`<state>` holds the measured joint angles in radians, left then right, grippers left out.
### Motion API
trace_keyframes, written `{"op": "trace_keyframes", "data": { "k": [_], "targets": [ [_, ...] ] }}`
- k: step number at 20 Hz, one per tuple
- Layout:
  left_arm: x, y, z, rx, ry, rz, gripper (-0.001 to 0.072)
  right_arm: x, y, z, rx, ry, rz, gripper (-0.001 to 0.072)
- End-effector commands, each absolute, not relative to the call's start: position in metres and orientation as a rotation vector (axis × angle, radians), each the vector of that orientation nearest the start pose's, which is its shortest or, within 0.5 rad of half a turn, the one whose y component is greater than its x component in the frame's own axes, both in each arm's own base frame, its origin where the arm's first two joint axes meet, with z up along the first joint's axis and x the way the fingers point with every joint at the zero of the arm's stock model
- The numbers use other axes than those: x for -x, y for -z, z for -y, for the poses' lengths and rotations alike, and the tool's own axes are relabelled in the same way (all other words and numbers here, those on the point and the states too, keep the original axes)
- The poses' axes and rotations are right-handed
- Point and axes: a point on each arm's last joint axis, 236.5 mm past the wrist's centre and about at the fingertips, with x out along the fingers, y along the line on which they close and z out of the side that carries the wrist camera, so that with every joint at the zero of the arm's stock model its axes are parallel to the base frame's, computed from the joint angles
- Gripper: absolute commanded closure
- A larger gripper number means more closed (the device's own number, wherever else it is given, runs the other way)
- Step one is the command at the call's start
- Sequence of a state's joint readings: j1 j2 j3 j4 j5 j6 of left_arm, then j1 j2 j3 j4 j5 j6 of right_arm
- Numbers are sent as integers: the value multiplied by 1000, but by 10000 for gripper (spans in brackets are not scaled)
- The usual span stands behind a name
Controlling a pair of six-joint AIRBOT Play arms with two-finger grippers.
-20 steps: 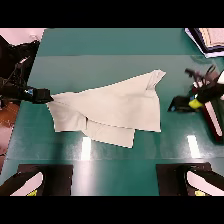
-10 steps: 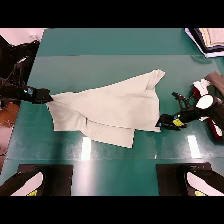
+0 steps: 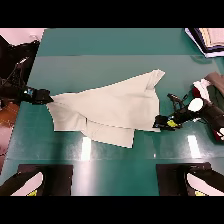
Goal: Fold the shirts.
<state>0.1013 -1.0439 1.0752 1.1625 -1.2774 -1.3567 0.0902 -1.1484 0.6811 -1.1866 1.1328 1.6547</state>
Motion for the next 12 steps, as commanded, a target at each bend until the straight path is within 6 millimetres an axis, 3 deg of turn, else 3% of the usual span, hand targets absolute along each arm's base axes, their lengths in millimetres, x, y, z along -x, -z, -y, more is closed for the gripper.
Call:
{"op": "trace_keyframes", "data": {
  "k": [1, 3, 4, 6, 8, 10, 12],
  "targets": [
    [-333, -71, 56, 219, 306, -1178, 677, -240, 94, -108, -363, -148, -1626, 319],
    [-333, -71, 56, 217, 306, -1177, 677, -249, 89, -107, -364, -150, -1574, 656],
    [-334, -71, 56, 217, 306, -1176, 677, -255, 82, -107, -363, -154, -1535, 694],
    [-337, -76, 56, 215, 305, -1161, 677, -270, 56, -106, -358, -172, -1430, 695],
    [-345, -97, 57, 207, 313, -1111, 677, -294, 8, -102, -368, -189, -1277, 695],
    [-357, -137, 64, 209, 344, -1020, 677, -323, -61, -93, -377, -200, -1074, 695],
    [-368, -192, 75, 214, 393, -894, 677, -341, -143, -80, -378, -200, -849, 696]
  ]
}}
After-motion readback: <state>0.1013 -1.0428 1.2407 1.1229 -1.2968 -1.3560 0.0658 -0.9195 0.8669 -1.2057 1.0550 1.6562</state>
